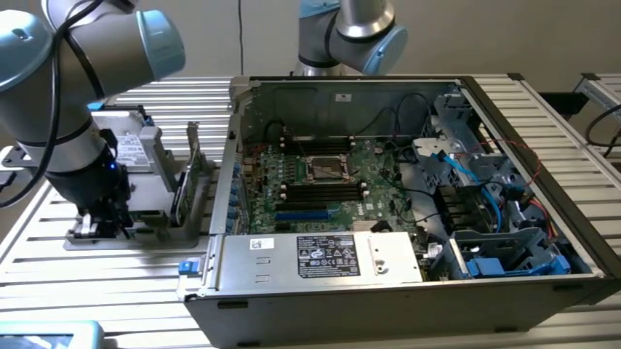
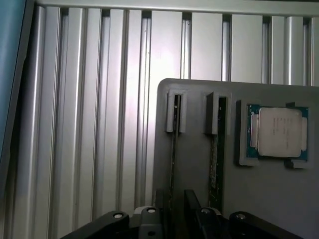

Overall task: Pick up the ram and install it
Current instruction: 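Pick up the ram and move it above insertion slot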

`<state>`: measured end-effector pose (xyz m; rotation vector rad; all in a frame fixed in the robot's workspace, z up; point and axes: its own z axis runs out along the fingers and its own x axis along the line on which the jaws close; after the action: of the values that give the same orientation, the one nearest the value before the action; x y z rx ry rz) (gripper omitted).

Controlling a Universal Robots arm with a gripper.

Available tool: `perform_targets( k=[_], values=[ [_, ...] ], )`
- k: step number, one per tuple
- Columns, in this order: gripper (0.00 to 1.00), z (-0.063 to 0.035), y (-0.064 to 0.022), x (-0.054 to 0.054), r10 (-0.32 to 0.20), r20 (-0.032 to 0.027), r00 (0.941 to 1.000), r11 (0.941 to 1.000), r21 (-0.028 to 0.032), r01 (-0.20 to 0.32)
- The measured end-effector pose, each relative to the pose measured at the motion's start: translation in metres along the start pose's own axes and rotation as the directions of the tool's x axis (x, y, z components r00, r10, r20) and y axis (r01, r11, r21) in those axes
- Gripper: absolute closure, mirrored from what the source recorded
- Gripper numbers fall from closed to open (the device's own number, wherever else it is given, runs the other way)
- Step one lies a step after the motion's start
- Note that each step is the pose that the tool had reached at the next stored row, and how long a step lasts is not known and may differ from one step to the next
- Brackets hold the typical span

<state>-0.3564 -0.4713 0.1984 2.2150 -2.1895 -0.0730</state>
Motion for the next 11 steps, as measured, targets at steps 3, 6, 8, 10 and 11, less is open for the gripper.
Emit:
perform_targets(
  k=[3,6,8,10,11],
  values=[
    [0.69,0.0009,0.0001,-0.0002,0.004,0.0000,1.0000,1.0000,-0.0002,-0.004],
    [0.78,0.0018,0.0004,-0.0002,0.006,0.0001,1.0000,1.0000,0.0000,-0.006],
    [0.84,0.0018,0.0007,-0.0003,0.006,0.0002,1.0000,1.0000,-0.0001,-0.006],
    [0.87,0.0013,0.0012,-0.0002,0.007,0.0003,1.0000,1.0000,-0.0001,-0.007],
    [0.87,-0.0011,0.0014,-0.0002,0.007,0.0004,1.0000,1.0000,0.0001,-0.007]
  ],
)
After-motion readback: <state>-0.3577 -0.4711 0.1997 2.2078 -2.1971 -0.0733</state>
